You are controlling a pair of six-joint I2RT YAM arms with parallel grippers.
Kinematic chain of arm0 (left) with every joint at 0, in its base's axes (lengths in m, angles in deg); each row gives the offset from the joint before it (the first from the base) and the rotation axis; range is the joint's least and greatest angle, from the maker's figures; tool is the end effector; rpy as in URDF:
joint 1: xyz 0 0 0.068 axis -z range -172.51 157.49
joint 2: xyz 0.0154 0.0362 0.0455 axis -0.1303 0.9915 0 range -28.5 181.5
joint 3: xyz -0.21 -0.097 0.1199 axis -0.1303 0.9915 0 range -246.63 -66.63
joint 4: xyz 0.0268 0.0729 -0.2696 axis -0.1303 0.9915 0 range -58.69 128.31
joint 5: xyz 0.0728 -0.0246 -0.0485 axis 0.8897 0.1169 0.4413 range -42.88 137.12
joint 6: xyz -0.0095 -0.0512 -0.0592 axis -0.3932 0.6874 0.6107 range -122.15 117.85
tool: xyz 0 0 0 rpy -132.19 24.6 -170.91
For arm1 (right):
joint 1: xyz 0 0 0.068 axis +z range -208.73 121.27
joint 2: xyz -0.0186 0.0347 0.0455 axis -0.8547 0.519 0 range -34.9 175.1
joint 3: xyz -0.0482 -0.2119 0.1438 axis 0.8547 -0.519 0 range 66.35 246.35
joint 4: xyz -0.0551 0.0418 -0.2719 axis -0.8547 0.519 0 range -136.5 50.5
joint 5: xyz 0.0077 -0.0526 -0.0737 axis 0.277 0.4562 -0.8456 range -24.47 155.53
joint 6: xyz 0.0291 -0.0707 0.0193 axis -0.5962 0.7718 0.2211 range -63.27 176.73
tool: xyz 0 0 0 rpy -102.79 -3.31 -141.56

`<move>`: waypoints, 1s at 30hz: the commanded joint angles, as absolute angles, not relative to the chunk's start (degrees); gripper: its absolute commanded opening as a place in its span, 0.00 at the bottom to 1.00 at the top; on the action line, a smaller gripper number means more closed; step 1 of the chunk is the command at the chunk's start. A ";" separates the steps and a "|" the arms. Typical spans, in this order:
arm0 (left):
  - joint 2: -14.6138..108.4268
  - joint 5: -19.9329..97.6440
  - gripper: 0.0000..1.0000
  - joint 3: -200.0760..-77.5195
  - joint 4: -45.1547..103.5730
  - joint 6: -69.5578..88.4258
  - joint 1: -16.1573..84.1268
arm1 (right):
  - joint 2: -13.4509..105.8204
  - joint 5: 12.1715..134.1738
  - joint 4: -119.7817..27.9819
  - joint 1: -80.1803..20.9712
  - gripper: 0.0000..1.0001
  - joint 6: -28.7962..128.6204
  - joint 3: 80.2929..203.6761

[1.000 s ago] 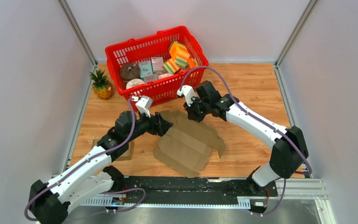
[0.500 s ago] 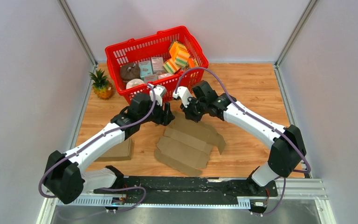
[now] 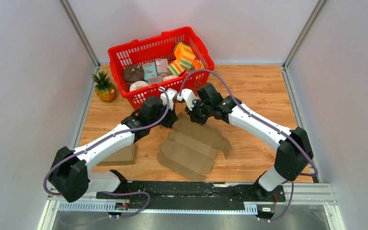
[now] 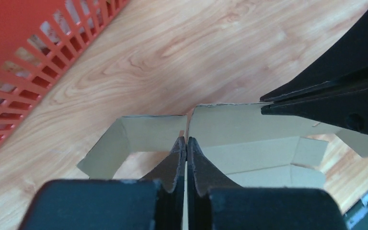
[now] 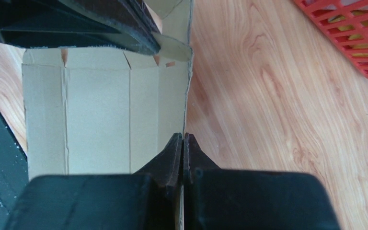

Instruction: Fold the paper box

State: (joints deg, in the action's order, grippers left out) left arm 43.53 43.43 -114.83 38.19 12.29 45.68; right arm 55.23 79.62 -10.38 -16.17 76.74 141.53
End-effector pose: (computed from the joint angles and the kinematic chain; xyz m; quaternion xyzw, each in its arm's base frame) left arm 0.2574 -0.2080 0.2280 0.1944 0.8468 -0.2443 0.4307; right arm 0.2688 0.2692 0.2458 -0.5208 0.7784 0.1780 0.3018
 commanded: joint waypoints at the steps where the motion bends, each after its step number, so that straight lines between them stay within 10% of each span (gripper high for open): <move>1: 42.34 54.31 0.00 -112.52 30.71 12.17 48.44 | 53.88 70.40 -13.97 -16.02 0.10 74.32 142.46; 6: 40.33 63.71 0.00 -108.91 25.34 18.41 49.93 | 51.59 65.62 -7.22 -16.28 0.39 61.07 146.68; 10: 39.26 68.64 0.00 -106.54 23.14 21.75 50.90 | 49.13 54.14 1.30 -17.07 0.85 41.30 152.02; 13: 39.09 72.42 0.00 -106.18 23.05 23.78 51.87 | 46.15 60.47 5.54 -20.58 0.95 22.45 151.36; 19: 40.23 77.34 0.00 -106.18 21.56 26.33 54.06 | 40.60 77.22 -16.15 -21.29 1.00 -11.83 137.38; 30: 41.20 85.51 0.00 -105.65 20.94 32.66 58.63 | 45.17 66.87 -24.79 -20.68 0.77 -39.86 127.70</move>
